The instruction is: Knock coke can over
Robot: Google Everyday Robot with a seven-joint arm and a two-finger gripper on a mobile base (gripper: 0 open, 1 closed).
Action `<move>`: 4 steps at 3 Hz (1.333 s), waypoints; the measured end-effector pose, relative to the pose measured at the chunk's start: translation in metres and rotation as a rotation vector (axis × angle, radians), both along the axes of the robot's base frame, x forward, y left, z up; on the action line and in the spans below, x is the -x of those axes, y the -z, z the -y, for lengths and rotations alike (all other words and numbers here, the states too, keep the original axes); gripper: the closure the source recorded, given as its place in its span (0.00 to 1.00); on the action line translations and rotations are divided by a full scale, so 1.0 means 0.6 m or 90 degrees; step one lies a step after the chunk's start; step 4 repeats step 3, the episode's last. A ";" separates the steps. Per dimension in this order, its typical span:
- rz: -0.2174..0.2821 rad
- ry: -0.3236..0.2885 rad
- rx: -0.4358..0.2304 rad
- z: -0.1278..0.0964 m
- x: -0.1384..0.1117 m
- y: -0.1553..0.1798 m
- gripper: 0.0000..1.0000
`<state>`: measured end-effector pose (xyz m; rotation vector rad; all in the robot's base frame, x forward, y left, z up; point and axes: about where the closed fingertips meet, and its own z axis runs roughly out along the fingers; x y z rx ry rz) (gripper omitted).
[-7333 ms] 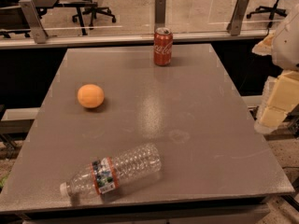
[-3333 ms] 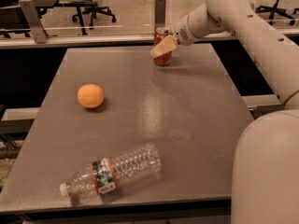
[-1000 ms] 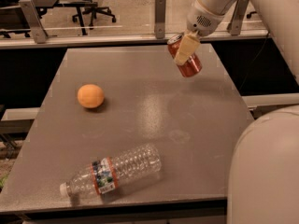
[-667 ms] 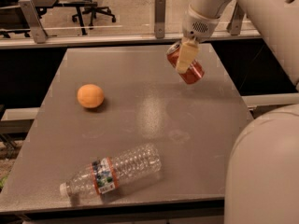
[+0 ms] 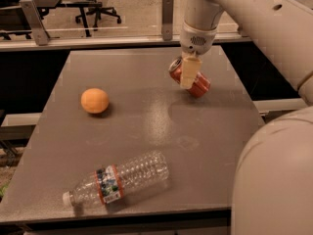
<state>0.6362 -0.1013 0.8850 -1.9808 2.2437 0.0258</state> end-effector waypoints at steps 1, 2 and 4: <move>-0.015 -0.039 0.035 -0.013 0.016 0.020 0.00; -0.011 -0.061 0.044 -0.026 0.016 0.032 0.00; -0.011 -0.061 0.044 -0.026 0.016 0.032 0.00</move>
Offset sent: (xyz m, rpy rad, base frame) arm -0.0365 0.0092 -0.0208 -0.1310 0.1044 0.1378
